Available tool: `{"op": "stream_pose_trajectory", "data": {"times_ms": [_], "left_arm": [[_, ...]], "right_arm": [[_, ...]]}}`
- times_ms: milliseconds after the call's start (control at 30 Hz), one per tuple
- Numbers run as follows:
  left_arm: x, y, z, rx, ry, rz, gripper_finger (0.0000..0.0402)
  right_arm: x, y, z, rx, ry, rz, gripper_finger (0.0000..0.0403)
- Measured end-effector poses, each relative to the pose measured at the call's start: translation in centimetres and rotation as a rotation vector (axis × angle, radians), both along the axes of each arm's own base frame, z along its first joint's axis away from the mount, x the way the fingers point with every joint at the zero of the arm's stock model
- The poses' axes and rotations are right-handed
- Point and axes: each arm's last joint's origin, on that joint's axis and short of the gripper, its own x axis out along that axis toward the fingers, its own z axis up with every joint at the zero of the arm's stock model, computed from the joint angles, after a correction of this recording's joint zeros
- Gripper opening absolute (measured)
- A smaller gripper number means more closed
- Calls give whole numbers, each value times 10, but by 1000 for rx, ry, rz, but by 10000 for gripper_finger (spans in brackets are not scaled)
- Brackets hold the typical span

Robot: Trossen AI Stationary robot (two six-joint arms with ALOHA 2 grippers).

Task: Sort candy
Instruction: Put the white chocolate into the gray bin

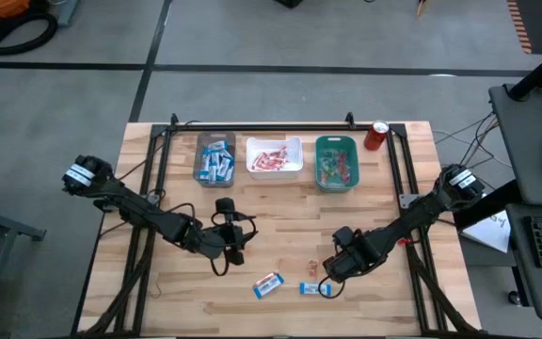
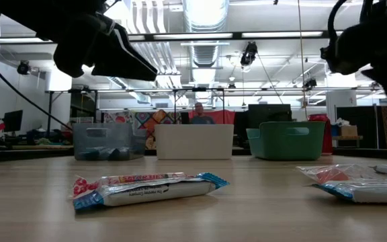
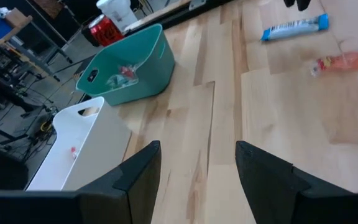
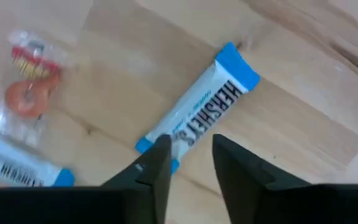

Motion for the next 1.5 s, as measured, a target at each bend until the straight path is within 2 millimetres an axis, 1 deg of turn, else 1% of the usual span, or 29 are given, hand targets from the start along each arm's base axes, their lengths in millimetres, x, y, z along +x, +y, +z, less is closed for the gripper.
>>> {"op": "stream_pose_trajectory", "data": {"times_ms": [133, 267, 367, 467, 633, 800, 900, 1000, 1067, 1200, 1300, 1400, 1500], "left_arm": [[-2, 1, 3, 0, 4, 1, 190], [-5, 2, 7, -1, 2, 0, 190], [-6, 3, 8, -1, 9, 3, 190], [-6, 3, 7, -6, 9, 6, 190], [-6, 2, 4, -26, 13, 17, 190], [-6, 3, 4, -49, 5, 28, 190], [-6, 3, 4, -56, 2, 32, 190], [-9, 2, 5, -53, 13, 26, 190], [-14, 2, 10, -51, 17, 17, 190], [-28, 1, 32, -94, -38, -3, 190], [-40, 2, 47, -135, -91, -23, 190], [-51, 0, 54, -193, -109, -105, 190], [-59, -1, 56, -255, -131, -165, 190]], "right_arm": [[0, -2, -9, -26, 7, -46, 147], [-3, -4, -26, -32, 17, -73, 177], [-3, -5, -37, -19, -22, -75, 187], [-3, -6, -47, -43, -66, -61, 186], [-3, -9, -53, -114, -124, -7, 159], [-3, -13, -55, -211, -170, 36, 111], [-1, -16, -55, -297, -212, 61, 80], [-1, -17, -55, -322, -213, 92, 53], [-1, -18, -53, -318, -206, 123, 39], [-2, -19, -47, -305, -209, 171, 13], [-2, -21, -38, -312, -244, 205, 9], [-1, -25, -30, -367, -288, 224, 8], [5, -29, -22, -396, -348, 269, 8]]}}
